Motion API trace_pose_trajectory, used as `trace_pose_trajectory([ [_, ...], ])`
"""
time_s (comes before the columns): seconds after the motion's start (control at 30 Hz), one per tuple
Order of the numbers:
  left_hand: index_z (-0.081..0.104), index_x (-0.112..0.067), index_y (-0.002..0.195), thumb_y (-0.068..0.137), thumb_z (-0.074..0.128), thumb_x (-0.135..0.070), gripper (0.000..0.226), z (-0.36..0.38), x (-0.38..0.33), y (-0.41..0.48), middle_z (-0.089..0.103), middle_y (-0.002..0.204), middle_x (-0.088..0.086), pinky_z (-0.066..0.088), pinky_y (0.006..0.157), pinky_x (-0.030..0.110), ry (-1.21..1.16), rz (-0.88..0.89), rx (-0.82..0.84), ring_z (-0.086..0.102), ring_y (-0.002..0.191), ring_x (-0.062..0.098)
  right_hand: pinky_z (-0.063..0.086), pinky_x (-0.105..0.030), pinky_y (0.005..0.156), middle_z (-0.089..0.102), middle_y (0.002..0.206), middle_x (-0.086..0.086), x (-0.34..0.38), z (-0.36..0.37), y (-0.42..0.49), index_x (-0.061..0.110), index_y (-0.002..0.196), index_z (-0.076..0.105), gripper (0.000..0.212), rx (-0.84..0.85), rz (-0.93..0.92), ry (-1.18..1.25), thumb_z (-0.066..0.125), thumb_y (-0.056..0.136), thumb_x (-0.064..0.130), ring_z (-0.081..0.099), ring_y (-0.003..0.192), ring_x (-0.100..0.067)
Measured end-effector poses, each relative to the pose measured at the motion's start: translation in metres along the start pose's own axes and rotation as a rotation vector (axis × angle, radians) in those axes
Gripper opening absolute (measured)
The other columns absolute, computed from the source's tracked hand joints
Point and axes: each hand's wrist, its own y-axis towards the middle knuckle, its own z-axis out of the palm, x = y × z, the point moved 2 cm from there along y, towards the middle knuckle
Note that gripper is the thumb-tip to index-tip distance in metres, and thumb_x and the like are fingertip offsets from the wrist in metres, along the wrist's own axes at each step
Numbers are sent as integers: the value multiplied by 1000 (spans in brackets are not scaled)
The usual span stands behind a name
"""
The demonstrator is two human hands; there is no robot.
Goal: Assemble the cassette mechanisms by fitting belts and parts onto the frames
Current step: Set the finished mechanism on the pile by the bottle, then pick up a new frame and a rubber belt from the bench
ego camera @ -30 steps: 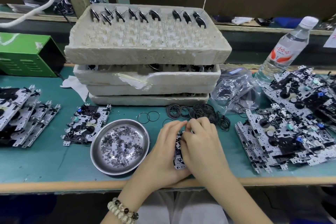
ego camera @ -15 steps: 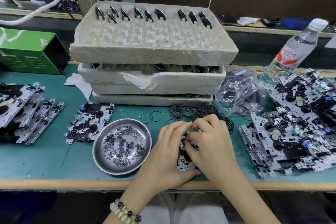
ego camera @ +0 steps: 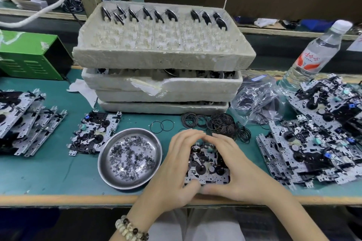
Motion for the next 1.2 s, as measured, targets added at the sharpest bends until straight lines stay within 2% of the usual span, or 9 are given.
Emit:
trace_pose_trajectory([
  [0.13,38,-10,146,66,45,-15,80,-1,-2,0,38,147,-2,23,119,28,-16,22,-15,31,144,28,8,-13,115,19,145,28,-4,0,2,37,149,10,102,7,-61,-144,75,72,56,14,141,3],
  [0.47,41,-14,143,84,50,-23,61,-4,0,-4,46,143,5,32,114,38,15,149,-238,43,136,33,27,-28,114,39,141,13,10,-5,-4,28,148,37,95,-232,-57,-141,79,66,50,30,133,-7],
  [0.6,42,-11,139,82,50,-22,59,-5,0,-5,49,137,10,33,112,43,-5,187,-332,45,131,35,33,-24,112,46,141,14,15,-41,-26,28,143,44,90,-482,-50,43,84,65,47,40,136,-7],
  [0.77,40,-10,138,82,49,-21,57,-3,-3,-2,49,135,12,34,111,44,13,210,-319,45,130,32,40,-25,107,54,139,9,-1,-100,-66,21,141,47,84,-963,-6,239,84,68,41,50,131,-15],
  [0.87,40,-9,137,82,49,-21,56,-2,-3,-2,49,135,11,34,111,42,35,201,-301,46,130,30,46,-27,102,56,136,5,-31,-128,-93,16,141,48,81,-1236,137,267,85,71,36,54,125,-12],
  [0.97,43,-9,136,83,50,-22,55,-2,-2,-2,49,135,9,34,112,41,47,187,-282,45,131,28,42,-15,100,55,126,25,-64,-136,-114,27,137,50,82,-1378,404,212,85,67,49,51,115,12],
  [1.0,43,-10,137,83,50,-22,56,-2,-2,-3,49,136,8,34,112,41,43,179,-278,45,131,28,41,-17,101,55,124,26,-74,-135,-120,28,138,50,85,-1397,512,198,85,65,53,51,112,12],
  [1.1,41,-14,140,83,52,-22,59,-1,0,-3,49,138,4,34,112,42,30,157,-275,45,132,28,41,-39,107,54,135,2,-104,-120,-129,21,142,45,94,-1336,811,135,85,63,53,51,122,-14],
  [1.2,42,-22,141,83,52,-23,59,0,1,-3,48,139,1,34,112,43,27,150,-273,45,132,29,37,-51,108,49,140,-15,-117,-105,-128,13,145,39,96,-1176,931,1,83,69,50,45,129,-32],
])
